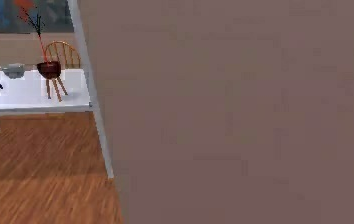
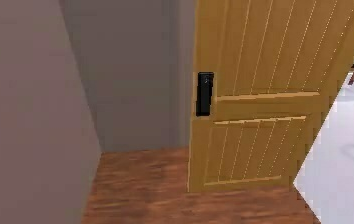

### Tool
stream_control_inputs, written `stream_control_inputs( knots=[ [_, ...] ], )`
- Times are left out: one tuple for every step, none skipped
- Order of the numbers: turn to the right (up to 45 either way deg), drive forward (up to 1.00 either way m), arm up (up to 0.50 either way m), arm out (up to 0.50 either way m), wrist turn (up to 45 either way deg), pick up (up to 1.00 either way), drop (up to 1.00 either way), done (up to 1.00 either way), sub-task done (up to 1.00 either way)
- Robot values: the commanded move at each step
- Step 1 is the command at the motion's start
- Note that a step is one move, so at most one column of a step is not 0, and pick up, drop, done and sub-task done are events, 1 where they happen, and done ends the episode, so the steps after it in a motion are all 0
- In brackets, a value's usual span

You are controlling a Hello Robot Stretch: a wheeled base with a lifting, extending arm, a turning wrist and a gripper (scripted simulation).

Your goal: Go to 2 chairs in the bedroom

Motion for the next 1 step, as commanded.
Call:
stream_control_inputs(
  knots=[
    [-45.0,0.0,0.0,0.0,0.0,0.0,0.0,0.0,0.0]
  ],
)
